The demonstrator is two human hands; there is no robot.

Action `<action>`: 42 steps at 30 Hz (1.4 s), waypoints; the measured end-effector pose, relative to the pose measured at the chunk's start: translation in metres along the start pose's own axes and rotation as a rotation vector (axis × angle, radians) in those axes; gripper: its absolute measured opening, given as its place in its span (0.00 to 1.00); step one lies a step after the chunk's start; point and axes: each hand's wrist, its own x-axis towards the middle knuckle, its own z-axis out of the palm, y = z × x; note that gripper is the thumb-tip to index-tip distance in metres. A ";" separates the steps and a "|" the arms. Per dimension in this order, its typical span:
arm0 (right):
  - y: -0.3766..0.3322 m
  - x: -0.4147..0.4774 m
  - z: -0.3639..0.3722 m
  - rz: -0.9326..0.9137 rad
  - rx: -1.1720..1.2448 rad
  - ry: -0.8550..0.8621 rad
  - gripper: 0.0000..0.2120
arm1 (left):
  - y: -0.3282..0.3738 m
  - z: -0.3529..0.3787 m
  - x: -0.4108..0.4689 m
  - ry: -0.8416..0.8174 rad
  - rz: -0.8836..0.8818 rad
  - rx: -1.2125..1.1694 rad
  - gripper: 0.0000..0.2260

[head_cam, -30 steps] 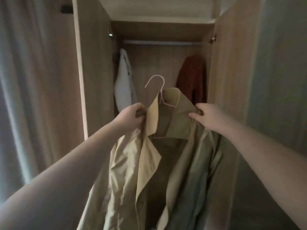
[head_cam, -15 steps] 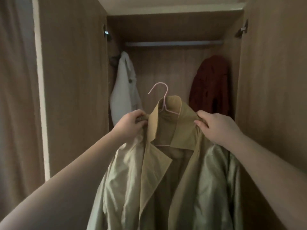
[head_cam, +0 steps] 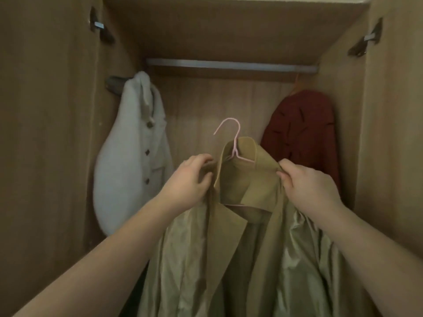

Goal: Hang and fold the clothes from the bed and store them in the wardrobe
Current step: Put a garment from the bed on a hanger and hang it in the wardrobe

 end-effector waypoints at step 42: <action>0.180 0.334 0.105 0.373 -0.709 0.067 0.09 | -0.021 0.247 0.474 0.016 0.457 -0.340 0.24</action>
